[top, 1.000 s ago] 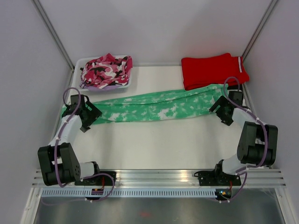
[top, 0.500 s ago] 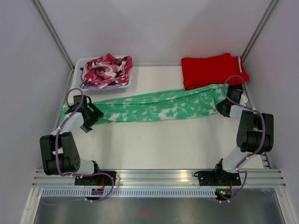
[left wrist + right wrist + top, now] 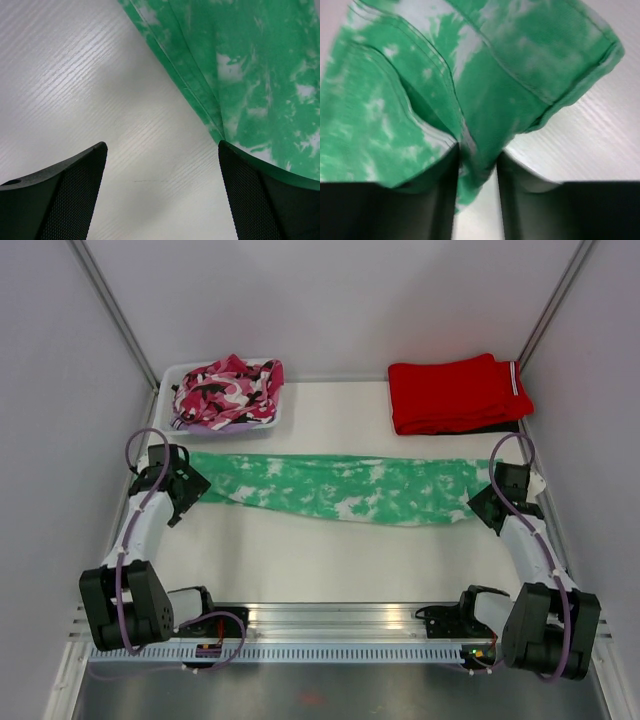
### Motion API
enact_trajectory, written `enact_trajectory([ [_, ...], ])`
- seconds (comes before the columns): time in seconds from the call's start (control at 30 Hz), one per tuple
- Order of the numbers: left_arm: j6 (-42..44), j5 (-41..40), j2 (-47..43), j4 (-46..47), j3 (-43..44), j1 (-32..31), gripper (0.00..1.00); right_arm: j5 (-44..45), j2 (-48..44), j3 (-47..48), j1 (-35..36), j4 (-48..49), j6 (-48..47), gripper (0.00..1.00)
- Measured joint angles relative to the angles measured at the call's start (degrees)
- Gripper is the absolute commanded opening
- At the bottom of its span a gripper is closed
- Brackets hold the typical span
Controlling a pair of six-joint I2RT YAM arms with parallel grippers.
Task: Fold and stack the trousers
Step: Fold the trousers
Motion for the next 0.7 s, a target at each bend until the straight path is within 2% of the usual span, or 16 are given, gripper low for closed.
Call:
enact_trajectory([
  [0.03, -0.1, -0.5, -1.1, -0.4, 0.0, 0.0, 0.96, -0.1, -0.2, -0.5, 0.0, -0.8, -0.4, 0.56],
  [0.1, -0.4, -1.0, -2.5, -1.0, 0.0, 0.2, 0.94, -0.6, 0.8, -0.5, -0.1, -2.2, -1.7, 0.62],
  [0.2, -0.6, -1.4, -2.9, -1.2, -0.2, 1.4, 0.87, -2.5, 3.7, 1.6, -0.2, -4.9, -4.3, 0.63],
  [0.37, -0.8, -0.6, -0.7, 1.9, -1.4, 4.5, 0.78, -7.2, 4.3, 11.2, -0.1, -7.6, -7.9, 0.63],
  [0.47, -1.4, 1.3, 1.6, 5.8, -2.2, 4.8, 0.74, -10.5, 3.0, 15.6, 0.6, -5.7, -9.0, 0.57],
  [0.7, -4.5, 4.2, 8.0, 13.8, -1.7, 4.8, 0.70, -14.9, 3.5, 17.6, 8.7, -2.2, -10.2, 0.56],
])
